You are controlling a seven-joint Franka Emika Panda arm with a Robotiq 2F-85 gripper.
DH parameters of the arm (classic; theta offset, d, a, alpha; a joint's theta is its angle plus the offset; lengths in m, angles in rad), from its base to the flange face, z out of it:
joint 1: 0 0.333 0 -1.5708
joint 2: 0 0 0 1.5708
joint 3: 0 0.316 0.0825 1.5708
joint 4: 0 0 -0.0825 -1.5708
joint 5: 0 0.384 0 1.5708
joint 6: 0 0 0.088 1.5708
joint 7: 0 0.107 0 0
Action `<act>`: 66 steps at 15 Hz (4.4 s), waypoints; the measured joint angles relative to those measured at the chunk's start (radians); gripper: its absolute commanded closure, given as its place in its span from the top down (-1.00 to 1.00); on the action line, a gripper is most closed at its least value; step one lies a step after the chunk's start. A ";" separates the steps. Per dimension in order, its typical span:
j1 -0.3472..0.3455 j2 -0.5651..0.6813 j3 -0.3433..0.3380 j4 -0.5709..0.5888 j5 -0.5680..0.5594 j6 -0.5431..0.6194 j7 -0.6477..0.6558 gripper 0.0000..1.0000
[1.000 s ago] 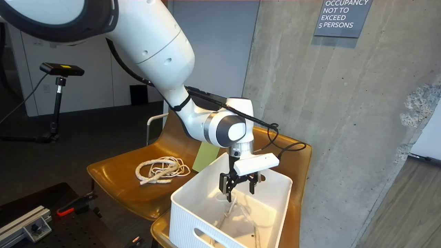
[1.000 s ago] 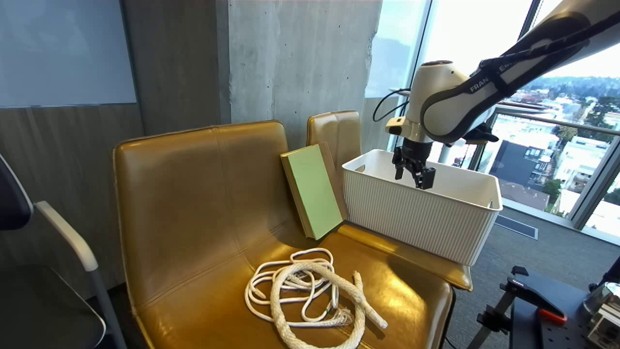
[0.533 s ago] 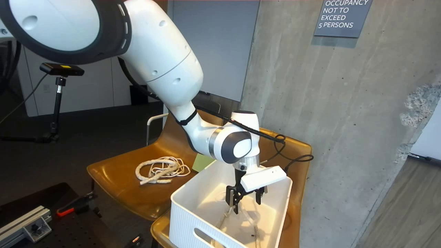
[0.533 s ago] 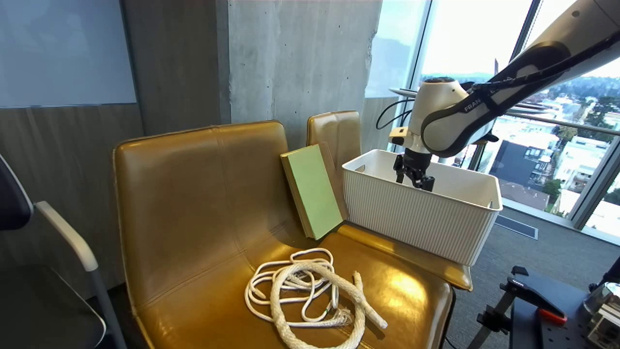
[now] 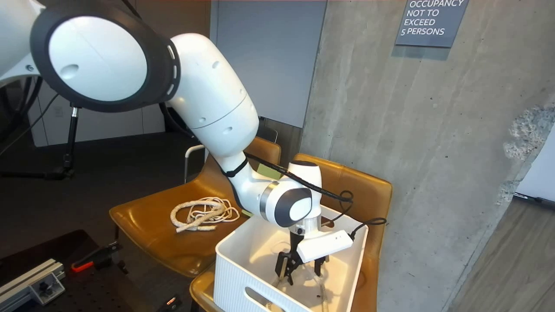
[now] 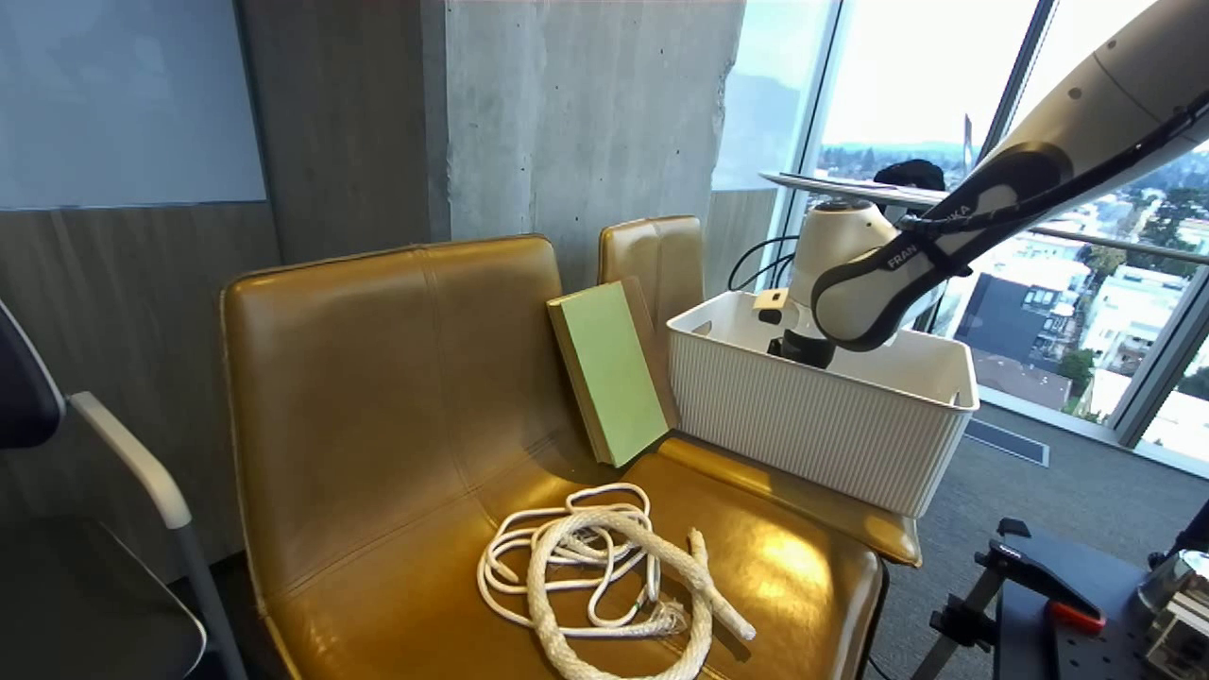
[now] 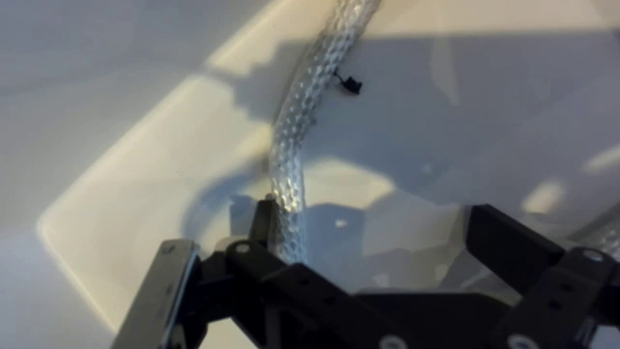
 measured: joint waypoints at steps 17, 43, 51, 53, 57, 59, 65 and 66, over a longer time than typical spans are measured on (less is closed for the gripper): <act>-0.020 0.054 0.000 0.118 0.000 0.000 0.000 -0.93; 0.052 -0.427 0.004 -0.131 0.000 -0.009 0.049 -0.93; 0.279 -0.711 0.017 -0.188 -0.169 -0.126 0.281 -0.93; 0.334 -0.740 0.041 -0.151 -0.223 -0.173 0.340 -0.93; 0.421 -0.741 0.098 -0.038 -0.303 -0.265 0.412 -0.93; 0.453 -0.727 0.121 0.021 -0.336 -0.304 0.426 -0.93; 0.520 -0.627 0.154 0.229 -0.414 -0.384 0.430 -0.93; 0.529 -0.606 0.156 0.267 -0.421 -0.394 0.428 -0.93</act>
